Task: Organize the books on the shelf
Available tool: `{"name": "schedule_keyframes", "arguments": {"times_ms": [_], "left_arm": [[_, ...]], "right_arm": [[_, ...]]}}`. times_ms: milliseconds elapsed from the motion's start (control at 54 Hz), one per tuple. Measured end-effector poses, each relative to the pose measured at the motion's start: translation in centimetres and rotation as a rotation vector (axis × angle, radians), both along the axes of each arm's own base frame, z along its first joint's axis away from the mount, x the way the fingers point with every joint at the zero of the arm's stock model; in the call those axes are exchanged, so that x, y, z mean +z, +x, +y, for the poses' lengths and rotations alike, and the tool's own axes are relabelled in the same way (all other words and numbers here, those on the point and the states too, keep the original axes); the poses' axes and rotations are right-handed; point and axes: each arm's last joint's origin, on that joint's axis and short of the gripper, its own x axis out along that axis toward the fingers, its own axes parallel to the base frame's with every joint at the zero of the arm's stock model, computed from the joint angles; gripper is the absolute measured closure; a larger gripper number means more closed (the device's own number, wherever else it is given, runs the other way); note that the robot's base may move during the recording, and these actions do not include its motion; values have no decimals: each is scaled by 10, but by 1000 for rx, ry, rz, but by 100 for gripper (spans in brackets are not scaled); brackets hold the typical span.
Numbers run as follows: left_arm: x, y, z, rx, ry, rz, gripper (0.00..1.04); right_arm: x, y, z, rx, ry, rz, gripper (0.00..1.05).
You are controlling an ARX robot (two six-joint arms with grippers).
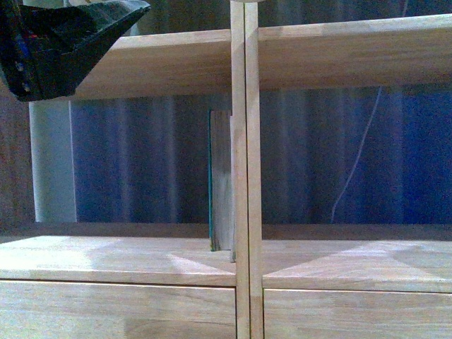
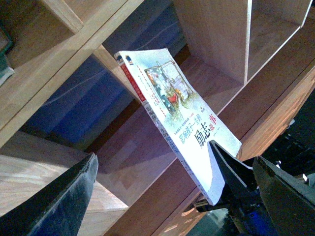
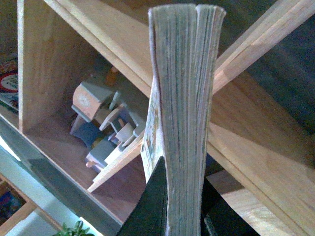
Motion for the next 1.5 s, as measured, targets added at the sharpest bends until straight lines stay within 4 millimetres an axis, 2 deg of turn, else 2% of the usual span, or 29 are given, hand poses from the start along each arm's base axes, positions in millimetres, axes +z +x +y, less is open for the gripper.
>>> {"name": "schedule_keyframes", "arguments": {"times_ms": [426, 815, 1279, 1501], "left_arm": [[5, 13, 1, 13, -81, -12, 7], [8, 9, -6, -7, -104, -36, 7], [6, 11, -5, 43, -73, -53, 7], [6, 12, -2, 62, -72, -56, 7]], "right_arm": [[1, -17, 13, 97, 43, -3, 97], [-14, -21, 32, 181, 55, 47, 97], [-11, -43, 49, 266, 71, 40, 97], [-13, -47, 54, 301, 63, 55, 97]]}}
